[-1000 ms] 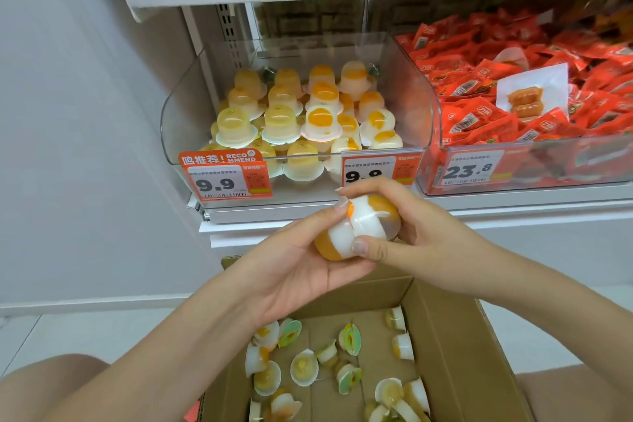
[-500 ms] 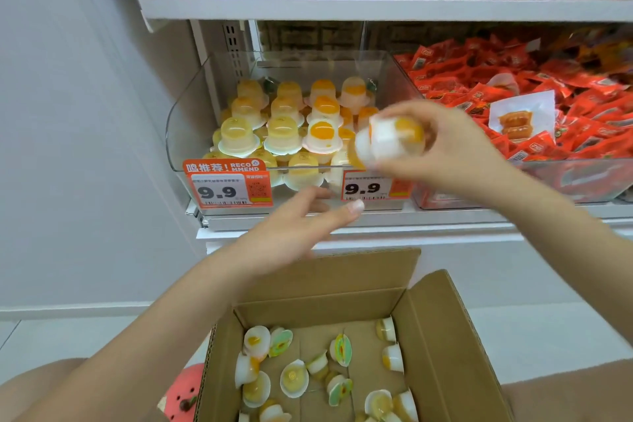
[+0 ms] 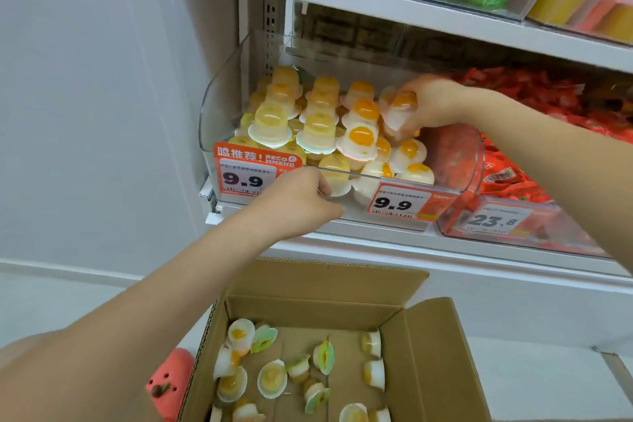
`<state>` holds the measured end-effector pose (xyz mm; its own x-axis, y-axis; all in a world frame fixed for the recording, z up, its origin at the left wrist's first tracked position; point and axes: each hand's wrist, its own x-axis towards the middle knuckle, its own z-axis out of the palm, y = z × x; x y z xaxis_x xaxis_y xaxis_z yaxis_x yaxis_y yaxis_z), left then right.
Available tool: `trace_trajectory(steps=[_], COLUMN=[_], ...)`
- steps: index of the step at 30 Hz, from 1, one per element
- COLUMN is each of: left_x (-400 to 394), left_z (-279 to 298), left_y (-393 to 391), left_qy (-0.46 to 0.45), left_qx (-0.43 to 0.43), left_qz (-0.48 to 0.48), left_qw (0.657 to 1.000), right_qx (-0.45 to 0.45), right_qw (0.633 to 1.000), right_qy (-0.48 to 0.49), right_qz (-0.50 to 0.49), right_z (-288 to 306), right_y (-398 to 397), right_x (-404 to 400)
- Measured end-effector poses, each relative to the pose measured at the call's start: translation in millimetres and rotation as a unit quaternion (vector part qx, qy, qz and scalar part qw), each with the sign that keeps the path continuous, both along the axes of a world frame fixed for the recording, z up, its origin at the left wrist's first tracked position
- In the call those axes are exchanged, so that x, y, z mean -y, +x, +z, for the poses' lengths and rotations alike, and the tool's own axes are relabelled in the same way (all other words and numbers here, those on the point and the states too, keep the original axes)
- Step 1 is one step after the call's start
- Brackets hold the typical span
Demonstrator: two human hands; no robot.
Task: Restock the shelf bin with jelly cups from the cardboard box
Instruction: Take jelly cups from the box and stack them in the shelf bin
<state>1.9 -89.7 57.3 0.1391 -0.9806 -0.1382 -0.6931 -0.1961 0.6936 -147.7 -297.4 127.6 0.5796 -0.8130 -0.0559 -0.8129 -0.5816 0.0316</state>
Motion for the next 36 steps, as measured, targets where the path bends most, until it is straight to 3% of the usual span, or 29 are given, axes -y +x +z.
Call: trace_trajectory(steps=[10,16,20,23,25,29,32,36], left_x=[6,4,-4,-9,-14,-30,-45,-63], left_z=[0,-5,-8,-17,-33,-88,-141,-211], left_y=[-6,-4,1,0,-6,-14,-2,17], left_qy=[-0.007,-0.024,-0.022,-0.011,0.009,0.094,0.183,0.263], left_qx=[-0.028,-0.026,-0.029,-0.022,-0.003,0.047,0.132,0.187], left_qz=[0.01,-0.004,-0.007,-0.023,-0.044,-0.087,-0.108,-0.046], left_qw=[1.0,0.999,0.999,0.999,0.999,0.991,0.968,0.945], right_qx=[-0.05,-0.036,0.064,0.205,0.25,0.247,0.152,0.05], right_qw=[0.998,0.998,0.997,0.968,0.952,0.953,0.974,0.969], right_qy=[0.043,0.049,-0.037,-0.137,-0.152,-0.051,0.09,0.228], right_qz=[0.024,-0.001,0.008,0.051,0.093,0.165,0.139,0.078], right_z=[-4,-8,6,0,-22,-98,-164,-251], right_y=[6,-2,-25,-50,-65,-81,-83,-76], right_x=[-2,-2,-32,-81,-120,-176,-198,-201])
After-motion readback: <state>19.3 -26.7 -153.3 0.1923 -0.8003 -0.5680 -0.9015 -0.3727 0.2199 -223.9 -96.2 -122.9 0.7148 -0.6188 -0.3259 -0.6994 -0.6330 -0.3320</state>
